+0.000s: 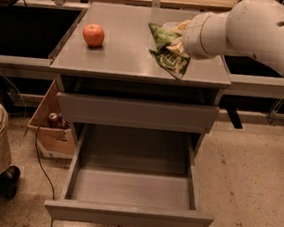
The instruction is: Pick green jalapeno chip bag from middle drawer and place on counter
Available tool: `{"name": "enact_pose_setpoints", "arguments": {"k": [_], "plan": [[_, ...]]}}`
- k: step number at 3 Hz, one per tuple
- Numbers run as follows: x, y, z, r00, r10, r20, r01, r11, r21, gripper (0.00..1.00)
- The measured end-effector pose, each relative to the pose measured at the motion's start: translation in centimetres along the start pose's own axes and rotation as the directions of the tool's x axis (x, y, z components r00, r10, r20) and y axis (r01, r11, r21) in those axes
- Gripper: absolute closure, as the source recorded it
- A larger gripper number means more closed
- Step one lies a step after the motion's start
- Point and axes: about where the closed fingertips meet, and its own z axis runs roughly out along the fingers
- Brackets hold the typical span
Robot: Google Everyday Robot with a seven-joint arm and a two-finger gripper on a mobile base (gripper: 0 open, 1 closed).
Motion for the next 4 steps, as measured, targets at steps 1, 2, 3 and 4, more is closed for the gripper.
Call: {"name": "enact_pose_setpoints", "arguments": {"k": [1,2,3,4], "plan": [[-0.7,-3.6,1.8,0.999,-0.021,0.029,0.019,0.9987,0.046,1.0],[-2.4,-5.6,6.4,0.995,-0.01,0.103,0.004,0.9984,0.057,1.0],[-3.3,-5.4,10.5,0.988,0.028,0.149,-0.033,0.9991,0.029,1.0],[-3.3,-4.3,14.2,0.983,0.073,0.17,-0.073,0.9973,-0.009,1.0]]}}
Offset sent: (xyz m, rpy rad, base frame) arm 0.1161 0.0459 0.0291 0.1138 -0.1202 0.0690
